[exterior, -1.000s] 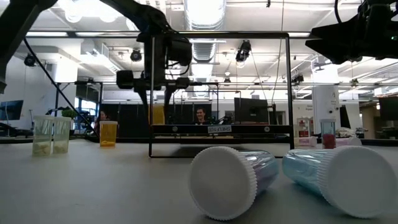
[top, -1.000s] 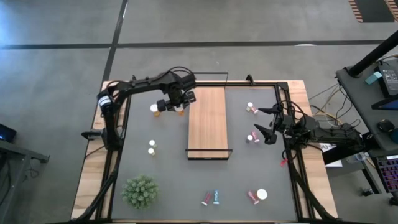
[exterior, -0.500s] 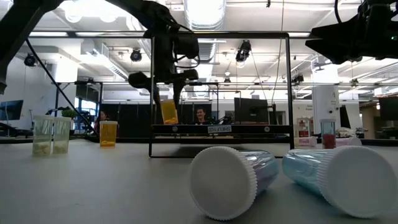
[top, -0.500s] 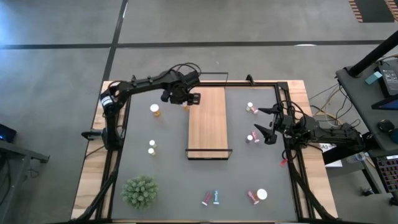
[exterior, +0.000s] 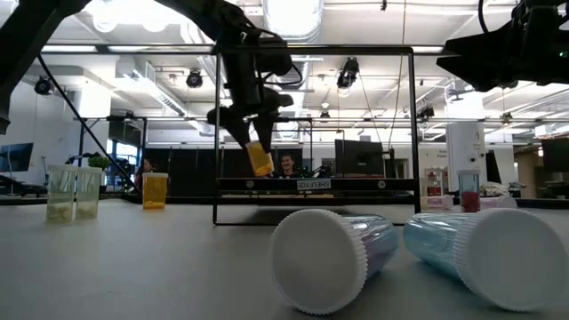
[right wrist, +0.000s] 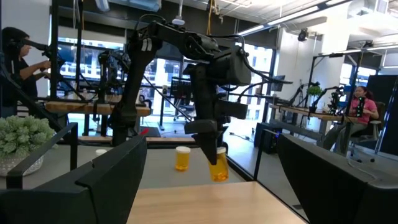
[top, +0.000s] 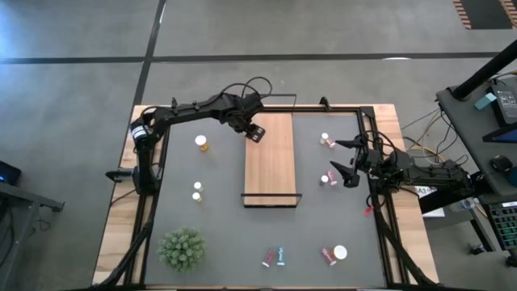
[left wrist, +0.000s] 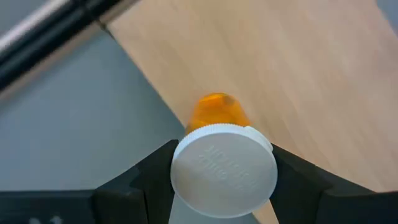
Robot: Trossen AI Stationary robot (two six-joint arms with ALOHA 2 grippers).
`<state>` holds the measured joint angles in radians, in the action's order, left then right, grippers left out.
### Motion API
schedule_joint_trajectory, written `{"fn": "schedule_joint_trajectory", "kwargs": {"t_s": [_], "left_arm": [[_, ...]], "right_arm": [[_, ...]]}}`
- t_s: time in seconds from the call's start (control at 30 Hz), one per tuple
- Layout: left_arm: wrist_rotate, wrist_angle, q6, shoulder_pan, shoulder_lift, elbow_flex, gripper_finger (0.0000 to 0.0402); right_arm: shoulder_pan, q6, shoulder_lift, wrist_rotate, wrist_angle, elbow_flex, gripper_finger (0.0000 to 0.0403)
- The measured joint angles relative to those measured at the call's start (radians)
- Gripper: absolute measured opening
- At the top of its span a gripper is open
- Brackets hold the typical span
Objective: Pick and place medicine bottles onto shelf by color
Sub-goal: Put the top right orange pill bottle on the shelf
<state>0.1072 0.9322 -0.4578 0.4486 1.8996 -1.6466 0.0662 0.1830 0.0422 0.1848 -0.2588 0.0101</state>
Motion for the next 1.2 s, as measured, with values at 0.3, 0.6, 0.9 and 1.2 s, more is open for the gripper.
{"fn": "schedule_joint_trajectory", "kwargs": {"t_s": [0.3, 0.6, 0.9, 1.2], "left_arm": [[0.031, -0.046, 0.078, 0.000, 0.000, 0.005, 0.0193], [0.035, -0.072, 0.101, 0.000, 0.000, 0.030, 0.0193], [0.023, -0.077, 0.059, -0.007, 0.000, 0.045, 0.0193], [0.004, -0.072, 0.005, -0.024, 0.000, 0.050, 0.0193]], "right_arm": [[0.000, 0.000, 0.000, 0.000, 0.000, 0.000, 0.0350], [0.000, 0.000, 0.000, 0.000, 0.000, 0.000, 0.0350], [0.000, 0.000, 0.000, 0.000, 0.000, 0.000, 0.0350], [0.000, 0.000, 0.000, 0.000, 0.000, 0.000, 0.0350]]}}
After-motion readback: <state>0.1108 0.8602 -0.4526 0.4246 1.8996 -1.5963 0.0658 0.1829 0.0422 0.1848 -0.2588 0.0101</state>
